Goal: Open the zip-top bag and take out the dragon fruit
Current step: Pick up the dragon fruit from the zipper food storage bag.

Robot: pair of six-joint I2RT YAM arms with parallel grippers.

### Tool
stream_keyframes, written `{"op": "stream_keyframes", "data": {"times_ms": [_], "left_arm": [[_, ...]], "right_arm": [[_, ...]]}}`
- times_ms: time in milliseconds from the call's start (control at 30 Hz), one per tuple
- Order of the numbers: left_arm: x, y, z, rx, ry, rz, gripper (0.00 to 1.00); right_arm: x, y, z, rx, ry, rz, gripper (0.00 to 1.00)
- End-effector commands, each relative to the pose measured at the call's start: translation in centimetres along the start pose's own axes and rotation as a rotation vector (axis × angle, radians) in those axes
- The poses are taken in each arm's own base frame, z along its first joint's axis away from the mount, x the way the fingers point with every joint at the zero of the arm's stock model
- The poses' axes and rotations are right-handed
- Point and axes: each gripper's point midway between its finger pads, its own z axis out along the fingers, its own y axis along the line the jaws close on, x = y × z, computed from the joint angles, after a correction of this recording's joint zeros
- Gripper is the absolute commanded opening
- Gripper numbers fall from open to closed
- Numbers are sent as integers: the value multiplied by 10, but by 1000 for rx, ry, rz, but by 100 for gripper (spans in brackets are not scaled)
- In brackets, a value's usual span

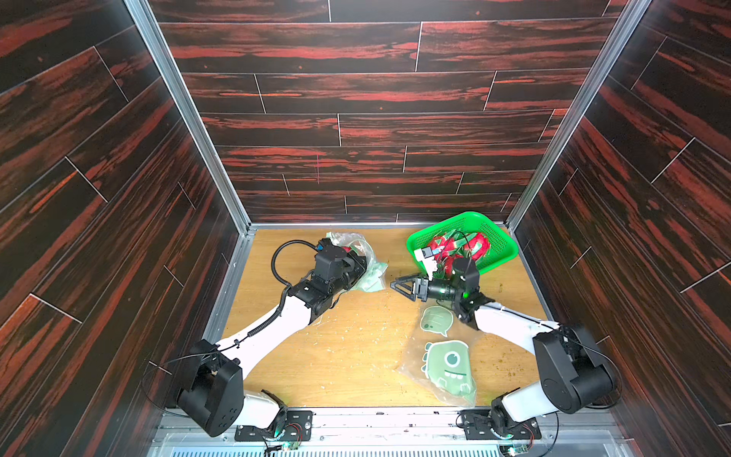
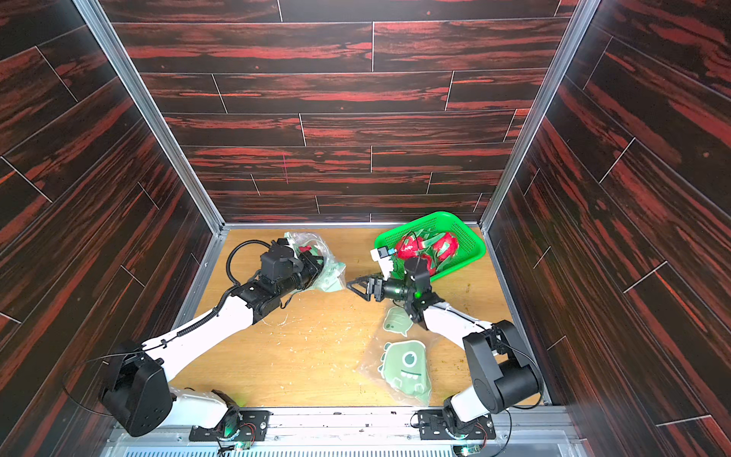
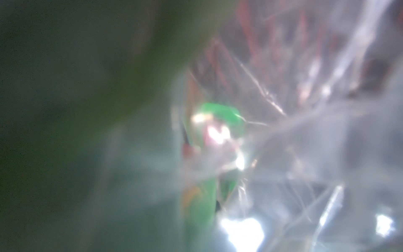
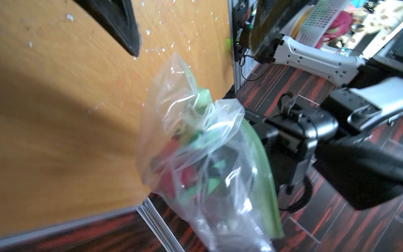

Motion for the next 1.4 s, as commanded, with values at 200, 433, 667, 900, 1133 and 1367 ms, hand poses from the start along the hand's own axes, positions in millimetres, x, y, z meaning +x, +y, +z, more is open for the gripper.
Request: {"op": "stream_keyframes", "data": {"times_ms": [200, 433, 667, 900, 1133, 1367], "left_arm": [[-12, -71, 6, 279, 21, -112, 0], [-5, -86, 17, 328, 88, -139, 0], [-10, -100, 1, 325, 76, -92, 0], [-24, -113, -24, 321, 8, -40, 0], [-29, -130, -45, 334, 9, -8, 0], [-37, -138, -66, 350, -15, 5, 0]], "right_arm": [[-17, 2, 23, 50, -23, -252, 89], [-25, -9, 38, 122, 19, -287, 78], [-12, -35, 35, 184, 64, -268, 0], [-10, -57, 23, 255, 62, -242, 0], [-8, -87, 13, 336, 62, -208, 0], [-5, -113, 6, 390, 66, -163, 0]]}}
